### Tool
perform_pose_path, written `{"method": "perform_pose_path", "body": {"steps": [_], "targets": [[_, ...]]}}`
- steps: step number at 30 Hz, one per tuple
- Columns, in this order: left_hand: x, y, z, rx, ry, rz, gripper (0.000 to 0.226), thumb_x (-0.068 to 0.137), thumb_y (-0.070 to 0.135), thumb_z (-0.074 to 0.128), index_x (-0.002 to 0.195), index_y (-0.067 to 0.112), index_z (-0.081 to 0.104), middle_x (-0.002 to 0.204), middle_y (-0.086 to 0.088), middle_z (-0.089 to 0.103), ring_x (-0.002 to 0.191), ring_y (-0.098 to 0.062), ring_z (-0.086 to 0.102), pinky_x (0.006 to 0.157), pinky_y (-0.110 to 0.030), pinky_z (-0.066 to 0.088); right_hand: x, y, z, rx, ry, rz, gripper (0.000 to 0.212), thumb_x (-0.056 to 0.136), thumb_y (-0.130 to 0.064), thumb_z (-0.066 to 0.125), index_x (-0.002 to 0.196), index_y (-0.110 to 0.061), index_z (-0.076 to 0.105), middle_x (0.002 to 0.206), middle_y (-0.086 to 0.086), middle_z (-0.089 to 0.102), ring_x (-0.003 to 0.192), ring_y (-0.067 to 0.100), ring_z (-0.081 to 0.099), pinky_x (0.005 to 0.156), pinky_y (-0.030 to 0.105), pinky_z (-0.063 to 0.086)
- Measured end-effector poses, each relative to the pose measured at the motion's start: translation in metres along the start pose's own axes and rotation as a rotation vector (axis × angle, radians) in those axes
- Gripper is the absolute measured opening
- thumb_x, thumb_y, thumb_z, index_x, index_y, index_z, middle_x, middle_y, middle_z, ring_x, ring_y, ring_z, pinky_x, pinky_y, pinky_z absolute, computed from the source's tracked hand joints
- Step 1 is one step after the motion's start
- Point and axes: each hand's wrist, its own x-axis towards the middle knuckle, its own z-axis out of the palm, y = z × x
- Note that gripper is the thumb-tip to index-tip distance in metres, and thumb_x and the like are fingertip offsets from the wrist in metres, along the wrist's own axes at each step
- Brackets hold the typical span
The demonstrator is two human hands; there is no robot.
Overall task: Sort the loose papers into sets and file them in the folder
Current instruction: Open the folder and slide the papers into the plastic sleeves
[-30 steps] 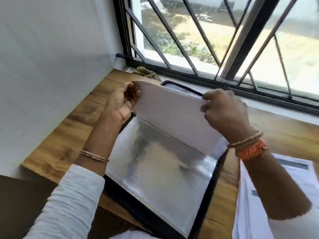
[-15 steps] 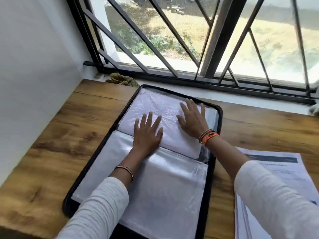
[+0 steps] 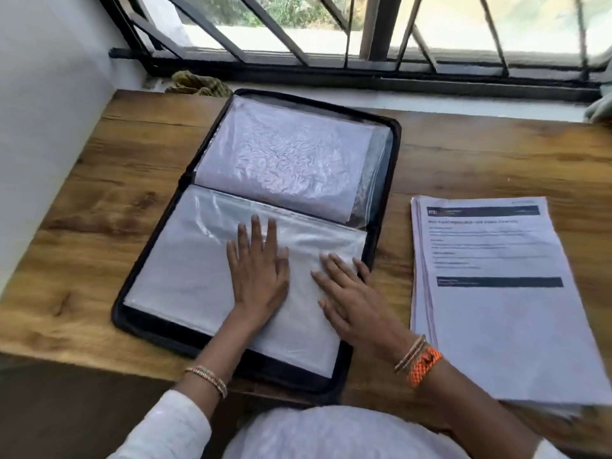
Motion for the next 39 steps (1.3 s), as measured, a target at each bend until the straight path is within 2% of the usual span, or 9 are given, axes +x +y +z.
{"method": "perform_pose_path", "body": {"steps": [4, 8, 12, 22, 25, 28, 32, 35, 39], "targets": [[-0.046, 0.064, 0.011, -0.122, 0.031, 0.121, 0.061, 0.093, 0.042, 0.019, 0.149, 0.017, 0.028, 0.157, -0.01, 0.021, 0.146, -0.027, 0.016, 0.114, -0.049, 0.001, -0.041, 0.065, -0.044, 0.048, 0.339, 0.396, 0.054, 0.092, -0.032, 0.032, 0.138, -0.006, 0.048, 0.15, 0.011, 0.037, 0.143, 0.022, 0.028, 0.118, 0.041, 0.012], [-0.012, 0.156, 0.018, -0.179, 0.154, 0.233, 0.039, 0.088, 0.03, 0.035, 0.113, 0.016, 0.061, 0.116, -0.002, 0.062, 0.115, -0.02, 0.054, 0.099, -0.042, 0.02, -0.076, 0.141, -0.072, 0.063, 0.386, 0.72, 0.073, 0.086, -0.043, 0.02, 0.14, -0.001, 0.042, 0.153, 0.016, 0.031, 0.144, 0.027, 0.025, 0.116, 0.045, 0.015], [0.036, 0.214, 0.032, -0.153, 0.037, 0.283, 0.029, 0.097, 0.03, 0.037, 0.107, 0.015, 0.06, 0.104, -0.009, 0.062, 0.103, -0.031, 0.053, 0.081, -0.039, 0.027, -0.085, 0.166, -0.055, -0.065, 0.258, 0.674, 0.074, 0.088, -0.044, 0.018, 0.144, 0.002, 0.035, 0.152, 0.021, 0.03, 0.142, 0.032, 0.029, 0.116, 0.049, 0.018], [0.051, 0.236, 0.041, -0.34, 0.281, 0.211, 0.012, 0.085, 0.028, 0.067, 0.088, 0.018, 0.073, 0.092, -0.003, 0.058, 0.097, -0.026, 0.049, 0.078, -0.032, 0.024, -0.089, 0.174, -0.04, -0.047, 0.33, 0.639, 0.07, 0.089, -0.042, 0.023, 0.144, 0.0, 0.036, 0.152, 0.02, 0.03, 0.143, 0.031, 0.026, 0.117, 0.048, 0.016], [0.042, 0.248, 0.026, -0.726, 0.297, 0.259, 0.007, 0.091, 0.018, 0.058, 0.088, 0.014, 0.063, 0.091, -0.001, 0.057, 0.089, -0.019, 0.053, 0.074, -0.041, 0.047, -0.093, 0.17, -0.064, 0.156, 0.557, 0.683, 0.072, 0.084, -0.039, 0.041, 0.146, -0.004, 0.03, 0.157, 0.019, 0.016, 0.147, 0.03, 0.011, 0.116, 0.048, 0.006], [0.033, 0.26, -0.004, -1.031, 0.188, 0.218, 0.013, 0.096, 0.022, 0.039, 0.085, 0.021, 0.046, 0.077, 0.0, 0.052, 0.068, -0.015, 0.05, 0.062, -0.041, 0.045, -0.1, 0.185, -0.116, 0.346, 0.743, 0.802, 0.085, 0.08, -0.04, 0.059, 0.149, -0.007, 0.022, 0.155, 0.017, 0.022, 0.143, 0.03, 0.021, 0.114, 0.046, 0.021], [0.025, 0.275, -0.047, -1.161, 0.316, 0.308, 0.006, 0.097, 0.02, 0.037, 0.097, 0.018, 0.043, 0.073, -0.008, 0.051, 0.062, -0.018, 0.049, 0.052, -0.035, 0.041, -0.118, 0.209, -0.173, 1.197, 0.474, 0.7, 0.077, 0.07, -0.035, 0.081, 0.135, -0.011, 0.047, 0.123, 0.008, 0.063, 0.101, 0.019, 0.065, 0.072, 0.023, 0.054], [0.024, 0.28, -0.077, -1.278, 0.381, 0.364, 0.018, 0.098, 0.019, 0.041, 0.116, 0.017, 0.037, 0.071, -0.008, 0.056, 0.058, -0.02, 0.053, 0.049, -0.032, 0.044, -0.122, 0.207, -0.188, 1.417, 0.369, 0.52, 0.047, 0.076, -0.014, 0.071, 0.121, -0.009, 0.057, 0.111, 0.011, 0.07, 0.102, 0.032, 0.067, 0.07, 0.033, 0.058], [0.021, 0.265, -0.09, -1.36, 0.182, 0.459, 0.039, 0.089, 0.041, 0.059, 0.118, 0.02, 0.046, 0.087, -0.004, 0.071, 0.077, -0.02, 0.069, 0.065, -0.035, 0.059, -0.106, 0.185, -0.203, 1.397, 0.828, 0.295, 0.021, 0.077, -0.006, 0.068, 0.095, -0.017, 0.071, 0.094, 0.004, 0.074, 0.089, 0.025, 0.069, 0.074, 0.037, 0.058]]}}
